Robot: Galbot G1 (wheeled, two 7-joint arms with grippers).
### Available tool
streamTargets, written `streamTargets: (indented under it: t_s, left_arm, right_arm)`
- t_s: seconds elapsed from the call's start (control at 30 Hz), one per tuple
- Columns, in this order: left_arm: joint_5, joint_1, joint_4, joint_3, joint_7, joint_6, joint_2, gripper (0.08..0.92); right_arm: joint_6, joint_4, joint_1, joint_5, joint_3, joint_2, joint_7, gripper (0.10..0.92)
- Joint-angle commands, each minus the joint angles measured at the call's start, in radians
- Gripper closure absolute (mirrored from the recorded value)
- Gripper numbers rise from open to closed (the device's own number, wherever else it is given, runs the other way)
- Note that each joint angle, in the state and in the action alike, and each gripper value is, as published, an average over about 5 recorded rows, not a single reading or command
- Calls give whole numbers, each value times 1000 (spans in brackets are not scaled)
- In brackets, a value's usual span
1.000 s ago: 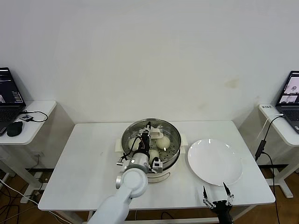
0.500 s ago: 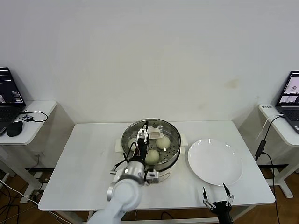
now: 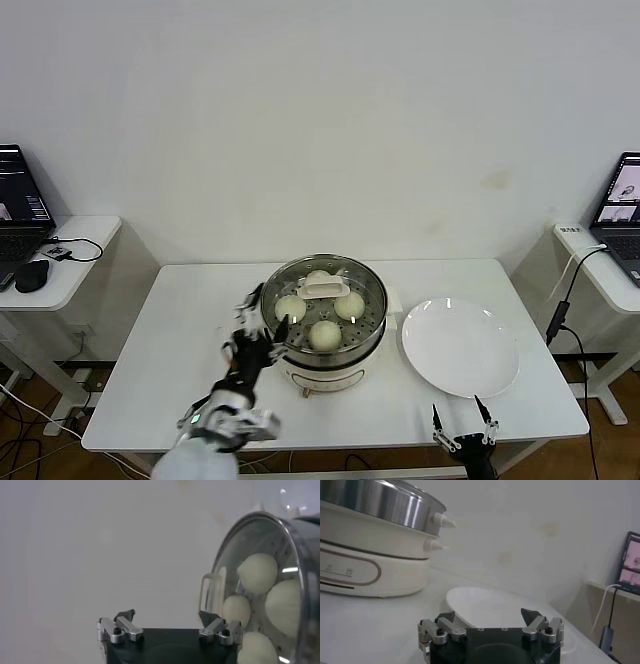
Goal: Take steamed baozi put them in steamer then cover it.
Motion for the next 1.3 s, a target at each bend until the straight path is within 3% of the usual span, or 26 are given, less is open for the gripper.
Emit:
streamTargets:
  t_s: [0.03,0.47,1.3]
  left_arm:
    - [-1215,337,-1,-398,-292,-314,-15,177]
    - [-1194,467,162,-411,-242,-565,-103,177]
    - [-1125,450,183,-401,-185,-542,-148,177]
  right_arm:
    - [-83,100,-71,162,-76,-91,-16,202]
    - [-244,279,-224,356,-97,-296,46,203]
    - [-310,368,-225,323,-152,-292,99,202]
